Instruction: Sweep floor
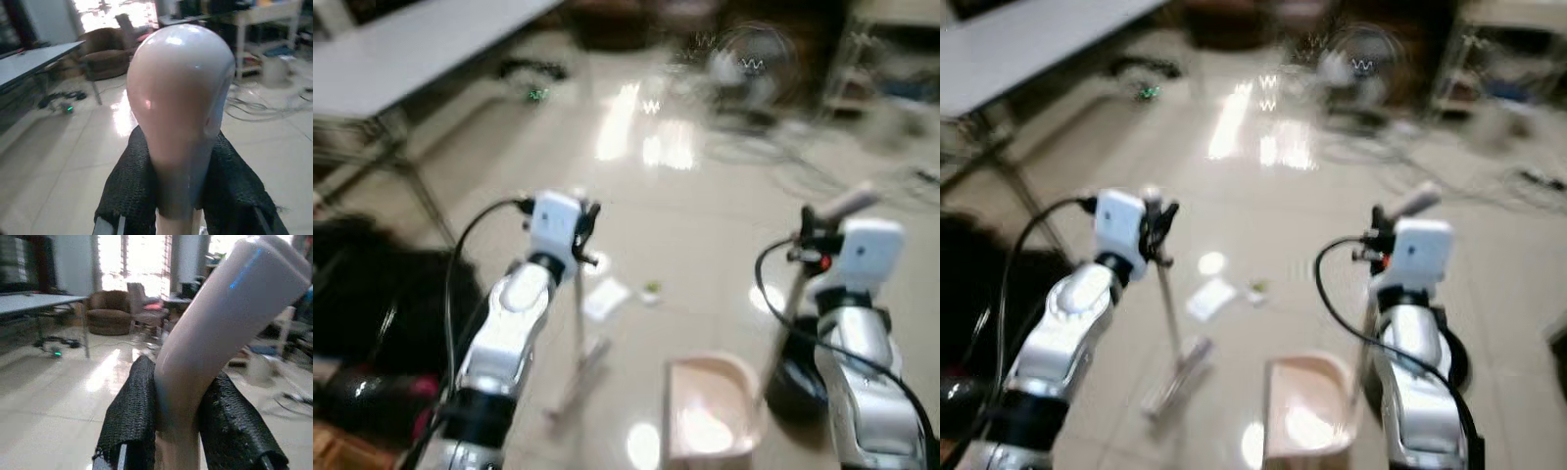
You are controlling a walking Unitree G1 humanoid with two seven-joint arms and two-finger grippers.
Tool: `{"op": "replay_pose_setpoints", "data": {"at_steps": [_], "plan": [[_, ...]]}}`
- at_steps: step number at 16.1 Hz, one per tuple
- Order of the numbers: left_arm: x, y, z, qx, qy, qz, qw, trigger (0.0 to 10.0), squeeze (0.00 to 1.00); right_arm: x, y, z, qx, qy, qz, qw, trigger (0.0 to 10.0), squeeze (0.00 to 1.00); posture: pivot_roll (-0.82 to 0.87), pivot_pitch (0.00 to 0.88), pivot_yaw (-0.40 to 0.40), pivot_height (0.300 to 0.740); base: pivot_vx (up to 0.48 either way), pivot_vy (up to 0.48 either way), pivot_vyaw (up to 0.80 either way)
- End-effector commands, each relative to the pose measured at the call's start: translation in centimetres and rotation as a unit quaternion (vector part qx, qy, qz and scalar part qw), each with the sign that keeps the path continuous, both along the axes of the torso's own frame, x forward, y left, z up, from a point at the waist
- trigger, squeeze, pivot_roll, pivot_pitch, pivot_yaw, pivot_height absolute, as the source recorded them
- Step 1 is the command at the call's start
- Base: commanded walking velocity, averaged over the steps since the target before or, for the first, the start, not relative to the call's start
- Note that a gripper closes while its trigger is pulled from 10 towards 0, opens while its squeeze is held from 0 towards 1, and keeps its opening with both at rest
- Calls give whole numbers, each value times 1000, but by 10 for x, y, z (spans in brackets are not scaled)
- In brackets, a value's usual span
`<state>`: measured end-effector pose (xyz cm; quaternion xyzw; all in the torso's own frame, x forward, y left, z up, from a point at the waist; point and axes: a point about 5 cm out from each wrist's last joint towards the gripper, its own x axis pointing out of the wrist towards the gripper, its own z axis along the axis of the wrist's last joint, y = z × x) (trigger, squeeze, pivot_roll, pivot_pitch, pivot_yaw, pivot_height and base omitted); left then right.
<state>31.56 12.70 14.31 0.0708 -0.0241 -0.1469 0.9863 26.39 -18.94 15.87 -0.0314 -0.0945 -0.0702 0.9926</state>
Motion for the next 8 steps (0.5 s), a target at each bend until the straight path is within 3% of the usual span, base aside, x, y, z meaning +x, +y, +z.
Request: {"op": "replay_pose_setpoints", "data": {"at_steps": [1, 8], "plan": [[3, 9, 9, 18, -22, 12, 1000, 10000, 0, 1, 5, 9, 21, -25, 4, 999, 10000, 0, -118, 27, 23, 740, 375, 0, 0], [2, 8, 7, 21, -21, 7, 1000, 10000, 0, 0, 9, 6, 26, -23, 19, 999, 10000, 0, -121, 21, 17, 740, 372, 0, 0]]}}
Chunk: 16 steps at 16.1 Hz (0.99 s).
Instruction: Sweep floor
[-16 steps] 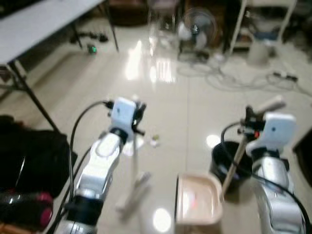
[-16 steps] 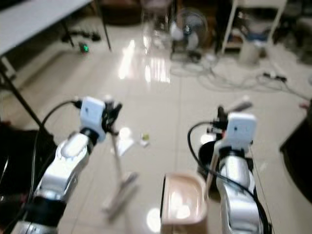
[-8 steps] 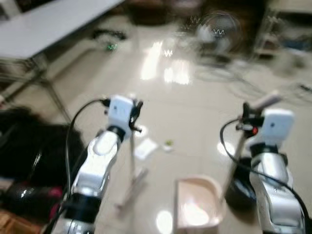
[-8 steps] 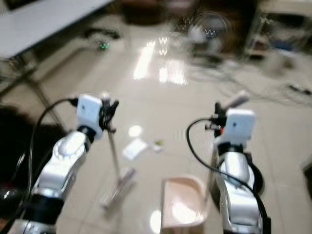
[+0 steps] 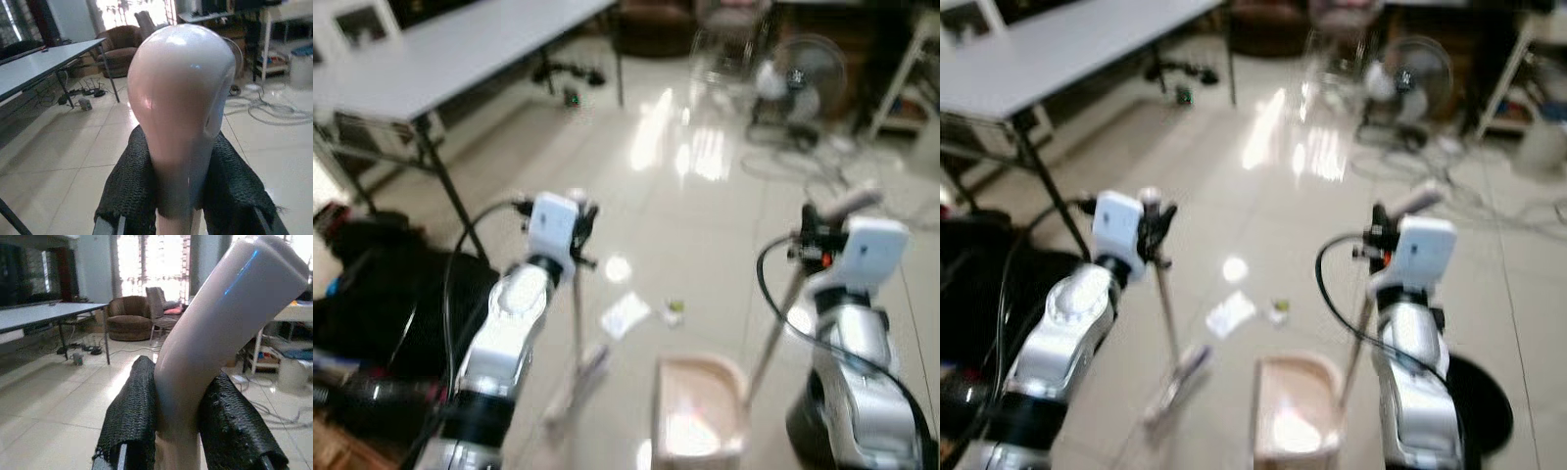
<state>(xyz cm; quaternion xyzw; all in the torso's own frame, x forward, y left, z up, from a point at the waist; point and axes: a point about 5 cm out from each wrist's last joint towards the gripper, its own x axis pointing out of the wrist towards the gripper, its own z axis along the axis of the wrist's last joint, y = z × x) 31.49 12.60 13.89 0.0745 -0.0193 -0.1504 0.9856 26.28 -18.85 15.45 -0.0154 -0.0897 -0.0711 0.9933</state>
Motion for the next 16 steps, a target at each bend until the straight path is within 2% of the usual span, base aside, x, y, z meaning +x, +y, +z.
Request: {"op": "replay_pose_setpoints", "data": {"at_steps": [1, 6, 10, 11, 13, 16], "plan": [[3, 8, 11, 17, -26, 10, 999, 10000, 0, 1, 9, 11, 11, -28, 21, 999, 10000, 0, -122, 21, 18, 740, 375, 0, 0], [3, 6, 9, 14, -25, 7, 1000, 10000, 0, 1, 7, 14, 13, -33, 21, 999, 10000, 0, -135, 10, 29, 740, 373, 0, 0], [13, 1, 16, 12, -34, 1, 999, 10000, 0, 4, 1, 13, 27, -30, -2, 999, 10000, 0, -146, 5, 48, 740, 371, 0, 0], [16, -1, 22, 10, -41, -1, 999, 10000, 0, 4, 1, 16, 29, -31, -1, 999, 10000, 0, -141, 32, 47, 740, 371, 0, -475], [12, 2, 14, 16, -32, 0, 999, 10000, 0, -1, -1, 10, 31, -22, -13, 999, 10000, 0, -140, 23, 55, 740, 373, 0, -619], [15, 2, 17, 12, -38, 5, 999, 10000, 0, 3, 0, 13, 18, -29, -6, 999, 10000, 0, -134, 20, 46, 740, 372, 0, 0]]}}
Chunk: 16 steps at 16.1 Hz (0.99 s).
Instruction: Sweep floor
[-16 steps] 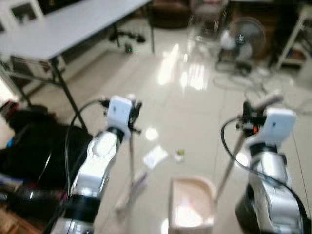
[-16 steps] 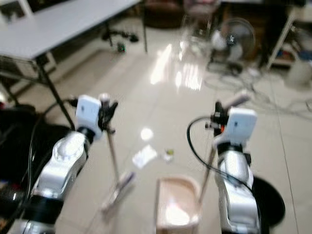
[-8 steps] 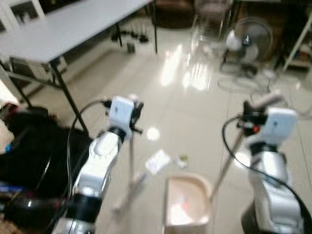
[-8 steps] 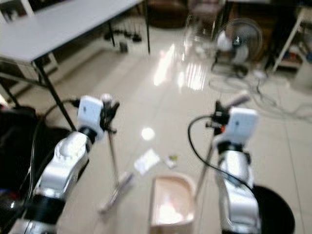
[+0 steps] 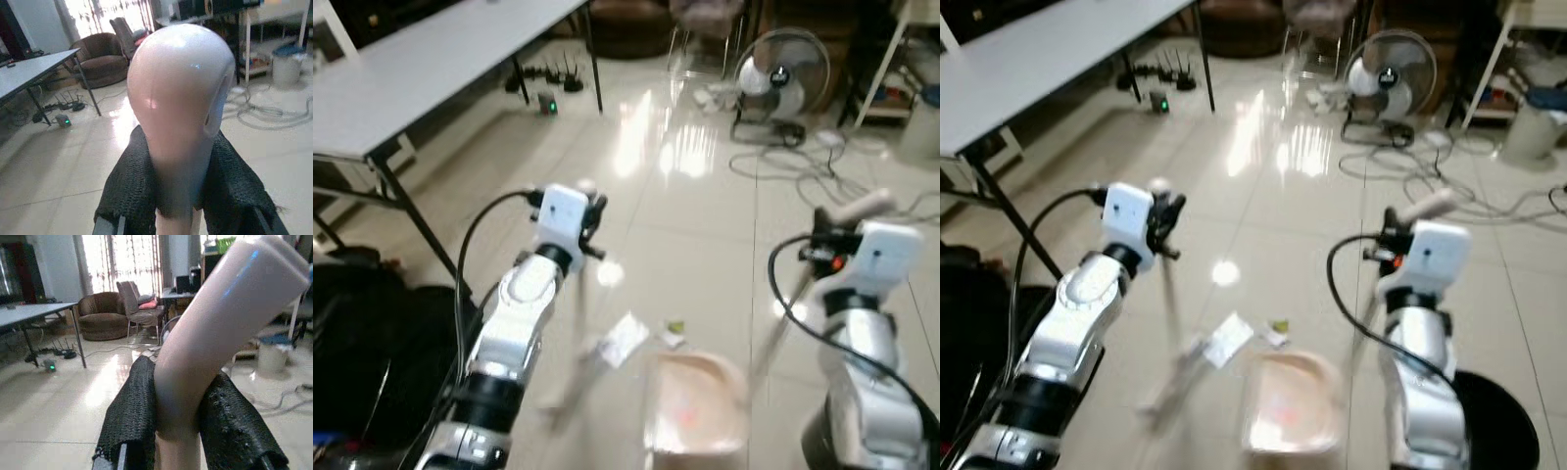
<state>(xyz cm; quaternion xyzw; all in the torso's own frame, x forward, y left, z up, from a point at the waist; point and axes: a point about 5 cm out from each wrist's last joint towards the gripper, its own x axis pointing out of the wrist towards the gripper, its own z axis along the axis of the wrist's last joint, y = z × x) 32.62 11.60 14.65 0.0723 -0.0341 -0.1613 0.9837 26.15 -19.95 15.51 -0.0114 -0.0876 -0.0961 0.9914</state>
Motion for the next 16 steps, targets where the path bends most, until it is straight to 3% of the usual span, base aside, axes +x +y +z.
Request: {"op": "replay_pose_setpoints", "data": {"at_steps": [1, 16], "plan": [[4, 12, 11, 15, -28, 18, 999, 10000, 0, 6, 11, 14, 10, -32, 22, 999, 10000, 0, -134, 23, 47, 740, 375, 0, 0], [1, 15, 4, 18, -24, 20, 999, 10000, 0, 3, 12, 11, 1, -25, 34, 999, 10000, 0, -139, 0, 36, 740, 373, 0, 0]]}}
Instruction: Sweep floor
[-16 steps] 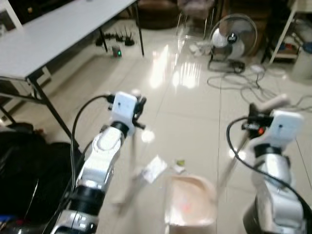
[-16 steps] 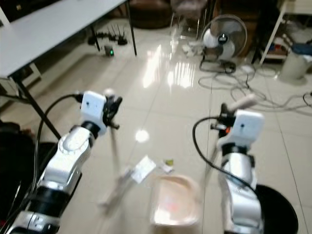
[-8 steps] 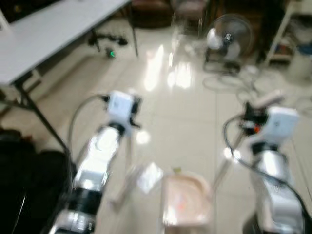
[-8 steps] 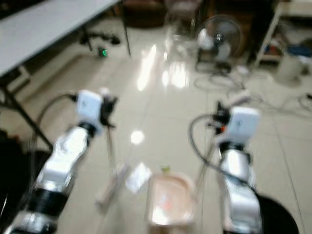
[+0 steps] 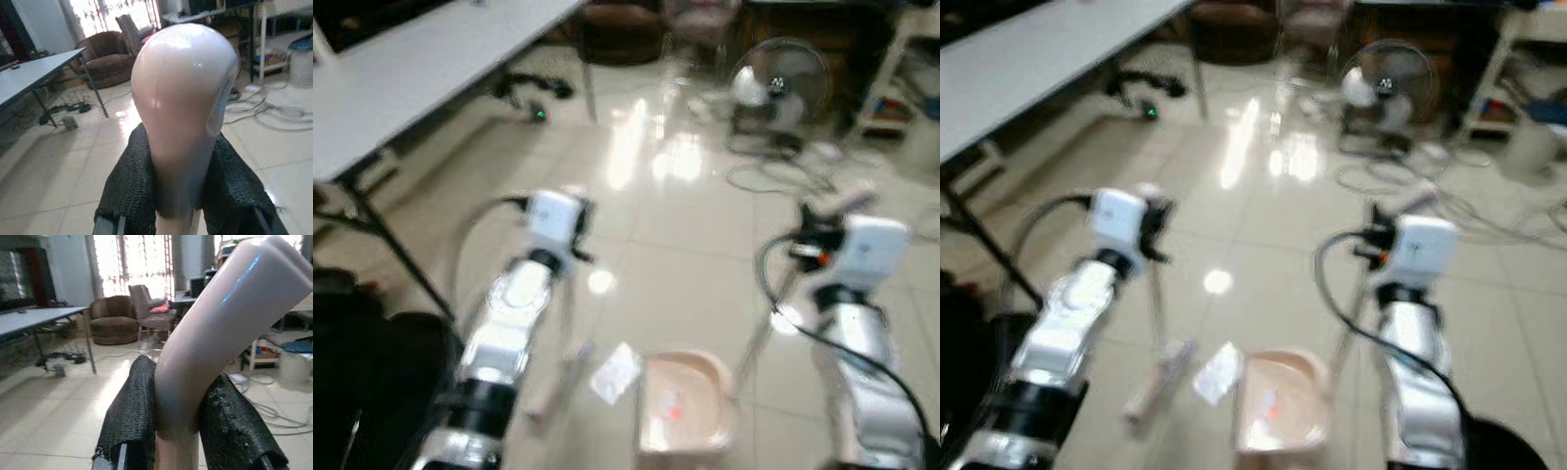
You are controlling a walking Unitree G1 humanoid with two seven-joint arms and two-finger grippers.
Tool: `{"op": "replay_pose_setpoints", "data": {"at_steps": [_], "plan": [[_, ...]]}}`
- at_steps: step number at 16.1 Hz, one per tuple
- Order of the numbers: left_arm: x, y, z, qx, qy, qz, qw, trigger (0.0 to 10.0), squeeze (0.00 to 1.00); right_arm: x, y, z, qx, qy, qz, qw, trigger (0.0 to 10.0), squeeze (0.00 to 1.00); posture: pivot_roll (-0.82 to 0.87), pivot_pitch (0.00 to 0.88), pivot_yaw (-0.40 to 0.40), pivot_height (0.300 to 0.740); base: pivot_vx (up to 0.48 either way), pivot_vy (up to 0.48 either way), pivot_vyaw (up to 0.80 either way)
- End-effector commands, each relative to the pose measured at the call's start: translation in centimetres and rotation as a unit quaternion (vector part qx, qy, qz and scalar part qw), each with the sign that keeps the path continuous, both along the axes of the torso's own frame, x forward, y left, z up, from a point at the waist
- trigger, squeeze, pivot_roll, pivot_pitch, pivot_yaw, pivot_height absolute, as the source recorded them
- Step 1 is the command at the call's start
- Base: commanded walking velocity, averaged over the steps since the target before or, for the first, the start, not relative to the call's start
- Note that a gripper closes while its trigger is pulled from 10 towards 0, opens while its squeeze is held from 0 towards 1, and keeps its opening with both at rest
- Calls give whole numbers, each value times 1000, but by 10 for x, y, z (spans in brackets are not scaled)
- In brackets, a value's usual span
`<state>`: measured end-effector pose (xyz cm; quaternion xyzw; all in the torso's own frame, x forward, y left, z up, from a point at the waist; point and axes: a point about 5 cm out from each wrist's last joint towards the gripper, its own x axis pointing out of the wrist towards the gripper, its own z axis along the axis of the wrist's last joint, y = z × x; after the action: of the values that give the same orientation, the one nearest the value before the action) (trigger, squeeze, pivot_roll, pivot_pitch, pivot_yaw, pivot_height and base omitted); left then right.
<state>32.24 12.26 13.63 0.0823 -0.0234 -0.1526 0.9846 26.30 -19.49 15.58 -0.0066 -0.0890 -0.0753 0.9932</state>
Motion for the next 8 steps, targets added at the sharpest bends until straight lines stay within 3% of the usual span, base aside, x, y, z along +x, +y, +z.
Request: {"op": "replay_pose_setpoints", "data": {"at_steps": [1, 7, 8], "plan": [[5, 8, 15, 7, -32, 10, 999, 10000, 0, 2, 7, 10, -1, -23, 13, 1000, 10000, 0, -139, 0, 36, 740, 371, 0, 0], [10, 7, 18, -2, -31, 14, 999, 10000, 0, 6, 6, 12, -4, -29, 2, 1000, 10000, 0, -138, 1, 49, 740, 361, 0, 0], [10, 8, 18, -9, -26, 17, 999, 10000, 0, 7, 3, 13, 0, -32, -6, 999, 10000, 0, -138, 0, 49, 740, 0, 0, 0]]}}
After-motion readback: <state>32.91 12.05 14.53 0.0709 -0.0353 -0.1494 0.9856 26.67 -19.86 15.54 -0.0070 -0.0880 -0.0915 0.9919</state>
